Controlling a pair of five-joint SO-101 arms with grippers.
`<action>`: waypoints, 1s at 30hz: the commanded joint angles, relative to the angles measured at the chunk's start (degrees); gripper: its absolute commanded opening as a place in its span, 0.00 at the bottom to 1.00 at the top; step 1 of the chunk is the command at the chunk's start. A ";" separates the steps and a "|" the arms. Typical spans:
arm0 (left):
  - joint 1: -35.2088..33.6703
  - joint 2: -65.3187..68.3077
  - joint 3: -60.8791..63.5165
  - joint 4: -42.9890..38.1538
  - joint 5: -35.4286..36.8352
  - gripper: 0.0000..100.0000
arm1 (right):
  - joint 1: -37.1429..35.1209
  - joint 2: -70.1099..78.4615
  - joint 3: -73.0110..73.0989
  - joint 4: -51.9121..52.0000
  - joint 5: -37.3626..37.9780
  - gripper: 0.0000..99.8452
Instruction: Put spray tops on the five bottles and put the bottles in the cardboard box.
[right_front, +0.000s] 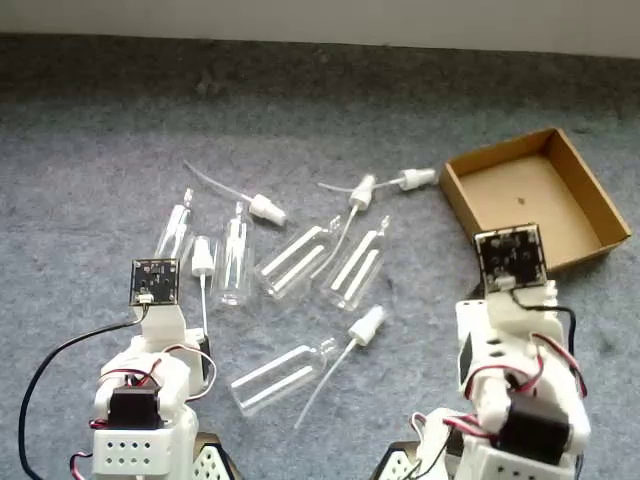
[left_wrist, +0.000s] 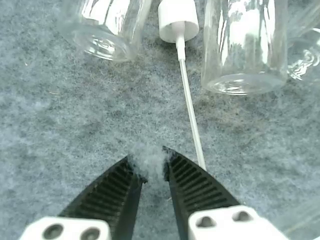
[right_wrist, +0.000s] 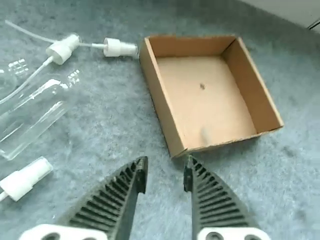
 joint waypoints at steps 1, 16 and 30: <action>-0.92 -0.48 1.01 0.18 0.44 0.01 | -1.89 18.33 -16.13 6.73 -6.68 0.13; -0.92 -0.48 1.01 0.00 0.44 0.01 | -29.85 49.01 -38.37 15.60 -24.88 0.00; -0.92 -0.48 1.01 0.00 0.44 0.01 | -31.60 78.46 -55.60 15.96 -37.19 0.13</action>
